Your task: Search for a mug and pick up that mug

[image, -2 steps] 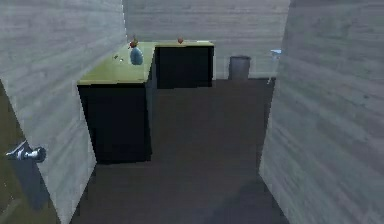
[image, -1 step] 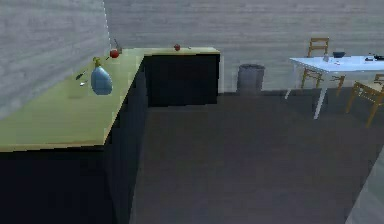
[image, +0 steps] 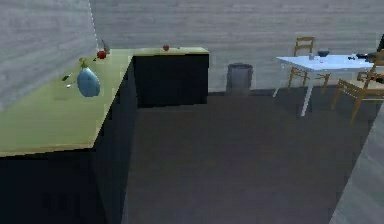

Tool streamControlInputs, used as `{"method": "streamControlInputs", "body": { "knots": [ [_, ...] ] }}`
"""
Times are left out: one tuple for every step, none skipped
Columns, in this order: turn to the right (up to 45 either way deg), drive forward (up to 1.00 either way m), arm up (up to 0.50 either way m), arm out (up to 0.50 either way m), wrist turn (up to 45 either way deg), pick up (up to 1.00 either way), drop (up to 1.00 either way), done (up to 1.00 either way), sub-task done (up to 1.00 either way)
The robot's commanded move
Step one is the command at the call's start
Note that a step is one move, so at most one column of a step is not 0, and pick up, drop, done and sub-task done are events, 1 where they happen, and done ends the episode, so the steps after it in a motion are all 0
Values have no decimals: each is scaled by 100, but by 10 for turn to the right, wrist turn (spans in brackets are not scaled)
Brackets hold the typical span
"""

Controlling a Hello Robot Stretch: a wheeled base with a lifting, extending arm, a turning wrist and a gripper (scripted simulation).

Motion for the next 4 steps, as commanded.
{"method": "streamControlInputs", "body": {
  "knots": [
    [60,0,0,0,0,0,0,0,0],
    [0,45,0,0,0,0,0,0,0],
    [-60,0,0,0,0,0,0,0,0],
    [0,35,0,0,0,0,0,0,0]
  ]
}}
